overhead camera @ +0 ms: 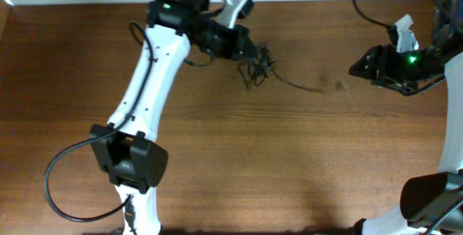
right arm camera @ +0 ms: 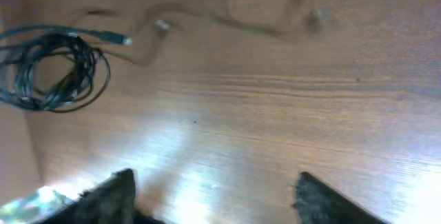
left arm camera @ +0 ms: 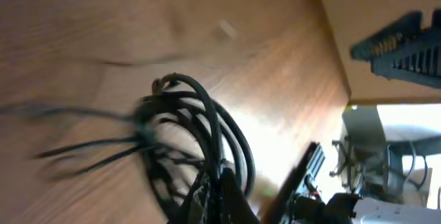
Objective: Untangle cables
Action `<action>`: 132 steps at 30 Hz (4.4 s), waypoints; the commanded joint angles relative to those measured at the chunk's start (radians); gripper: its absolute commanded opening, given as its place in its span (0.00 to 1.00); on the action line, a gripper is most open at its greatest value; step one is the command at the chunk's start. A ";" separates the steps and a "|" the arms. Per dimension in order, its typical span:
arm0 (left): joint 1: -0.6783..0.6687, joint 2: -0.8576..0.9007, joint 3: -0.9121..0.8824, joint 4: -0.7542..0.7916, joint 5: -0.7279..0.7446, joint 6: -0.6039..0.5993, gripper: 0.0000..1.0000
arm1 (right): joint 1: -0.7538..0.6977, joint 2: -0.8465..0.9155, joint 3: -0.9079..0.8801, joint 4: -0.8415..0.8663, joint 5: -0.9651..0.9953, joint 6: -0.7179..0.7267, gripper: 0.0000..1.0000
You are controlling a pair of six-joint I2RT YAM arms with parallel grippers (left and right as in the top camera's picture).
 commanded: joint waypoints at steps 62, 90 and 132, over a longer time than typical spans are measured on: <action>0.034 -0.043 0.309 -0.147 0.031 0.060 0.01 | 0.050 -0.060 -0.001 0.036 0.045 0.073 0.45; -0.052 -0.035 -0.462 0.165 -0.599 -0.319 0.28 | 0.059 -0.060 -0.001 0.026 0.087 0.074 0.55; -0.150 -0.046 -0.280 -0.337 -0.365 0.467 0.00 | 0.059 -0.060 -0.001 0.026 0.101 0.074 0.56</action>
